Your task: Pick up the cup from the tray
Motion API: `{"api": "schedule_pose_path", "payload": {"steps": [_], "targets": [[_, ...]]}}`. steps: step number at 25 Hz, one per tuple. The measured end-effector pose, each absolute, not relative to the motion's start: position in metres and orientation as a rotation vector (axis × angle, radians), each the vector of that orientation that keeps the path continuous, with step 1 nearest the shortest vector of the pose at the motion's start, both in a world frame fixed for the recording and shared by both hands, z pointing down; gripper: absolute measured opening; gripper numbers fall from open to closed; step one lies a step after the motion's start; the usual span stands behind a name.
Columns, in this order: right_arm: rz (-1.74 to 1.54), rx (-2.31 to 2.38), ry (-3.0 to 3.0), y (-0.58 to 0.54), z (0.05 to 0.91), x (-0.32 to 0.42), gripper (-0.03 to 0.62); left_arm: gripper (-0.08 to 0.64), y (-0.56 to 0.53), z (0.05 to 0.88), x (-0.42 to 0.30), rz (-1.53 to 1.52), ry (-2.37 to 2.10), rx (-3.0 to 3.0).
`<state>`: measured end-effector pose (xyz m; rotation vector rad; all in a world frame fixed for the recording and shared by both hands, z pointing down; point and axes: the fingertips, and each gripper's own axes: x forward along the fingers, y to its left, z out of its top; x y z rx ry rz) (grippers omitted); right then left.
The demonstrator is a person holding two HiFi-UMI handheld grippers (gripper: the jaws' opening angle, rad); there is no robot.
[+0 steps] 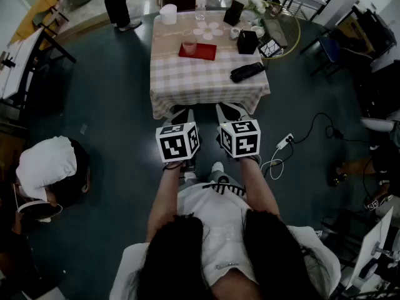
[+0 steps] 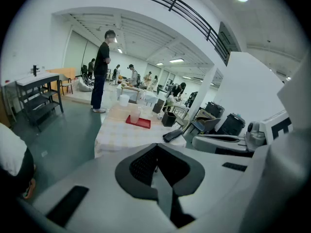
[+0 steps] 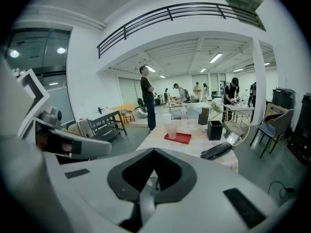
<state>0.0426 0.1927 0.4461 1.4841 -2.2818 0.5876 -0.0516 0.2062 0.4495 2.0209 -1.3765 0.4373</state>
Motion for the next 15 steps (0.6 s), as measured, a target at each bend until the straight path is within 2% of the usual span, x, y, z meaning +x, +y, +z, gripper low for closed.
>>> {"api": "schedule_pose_path", "payload": {"steps": [13, 15], "targets": [[0.611, 1.41, -2.343, 0.185, 0.448, 0.046, 0.009, 0.005, 0.198, 0.452, -0.042, 0.437, -1.419, 1.987], [0.607, 1.354, -2.38, 0.185, 0.448, 0.044, 0.047, 0.003, 0.198, 0.453, -0.038, 0.435, -1.425, 1.986]]}}
